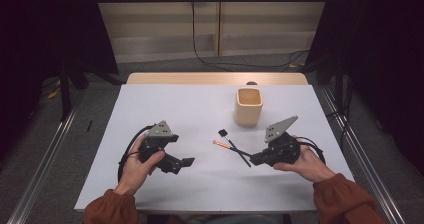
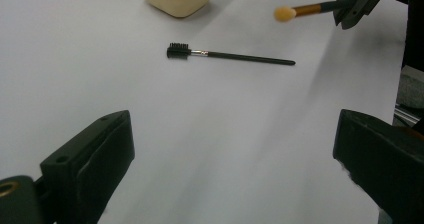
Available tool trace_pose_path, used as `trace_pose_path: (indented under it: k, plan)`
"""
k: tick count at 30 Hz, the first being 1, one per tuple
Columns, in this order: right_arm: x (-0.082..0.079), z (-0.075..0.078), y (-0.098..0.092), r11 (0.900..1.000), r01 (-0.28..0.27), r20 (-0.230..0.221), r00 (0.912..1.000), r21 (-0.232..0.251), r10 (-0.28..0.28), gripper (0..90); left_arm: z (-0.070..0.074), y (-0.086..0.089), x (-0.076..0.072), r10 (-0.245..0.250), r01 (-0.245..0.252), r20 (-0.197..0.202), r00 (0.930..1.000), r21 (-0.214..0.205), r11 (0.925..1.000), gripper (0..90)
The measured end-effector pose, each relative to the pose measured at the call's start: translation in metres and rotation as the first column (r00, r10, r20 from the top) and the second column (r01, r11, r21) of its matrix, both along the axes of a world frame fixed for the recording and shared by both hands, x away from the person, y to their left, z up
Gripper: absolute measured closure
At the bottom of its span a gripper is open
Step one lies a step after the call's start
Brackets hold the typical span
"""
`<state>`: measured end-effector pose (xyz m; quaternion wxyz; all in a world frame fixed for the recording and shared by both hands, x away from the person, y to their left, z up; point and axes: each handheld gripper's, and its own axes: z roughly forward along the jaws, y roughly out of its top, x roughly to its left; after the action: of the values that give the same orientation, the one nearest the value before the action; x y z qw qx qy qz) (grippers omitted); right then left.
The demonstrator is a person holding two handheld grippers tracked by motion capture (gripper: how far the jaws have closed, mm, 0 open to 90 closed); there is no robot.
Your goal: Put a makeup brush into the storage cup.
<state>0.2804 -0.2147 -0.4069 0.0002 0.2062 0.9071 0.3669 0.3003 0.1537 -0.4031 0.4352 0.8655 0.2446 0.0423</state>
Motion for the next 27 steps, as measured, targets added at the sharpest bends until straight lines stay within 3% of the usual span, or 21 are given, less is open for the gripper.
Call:
trace_pose_path:
  k: [6, 16, 23, 27]
  plan:
    - [-0.004, -0.002, -0.001, 0.9966, 0.031, 0.027, 0.9991, 0.076, -0.033, 85.3, -0.002, 0.003, 0.001, 0.013, -0.013, -0.006, 0.9999, -0.002, 0.9999, 3.0]
    - [-0.01, -0.007, -0.001, 0.9787, 0.068, 0.077, 0.9934, 0.194, -0.085, 85.3, -0.006, 0.004, 0.0, 0.007, -0.007, -0.002, 1.0, 0.001, 1.0, 2.9]
    - [-0.012, -0.008, -0.001, 0.9491, 0.086, 0.11, 0.9861, 0.303, -0.125, 85.4, -0.009, 0.004, -0.001, 0.008, -0.008, 0.001, 1.0, -0.001, 1.0, 2.9]
    - [-0.012, -0.009, -0.002, 0.9254, 0.104, 0.127, 0.9791, 0.365, -0.16, 85.4, -0.011, 0.005, -0.003, 0.022, -0.021, 0.015, 0.9997, -0.011, 0.9997, 3.0]
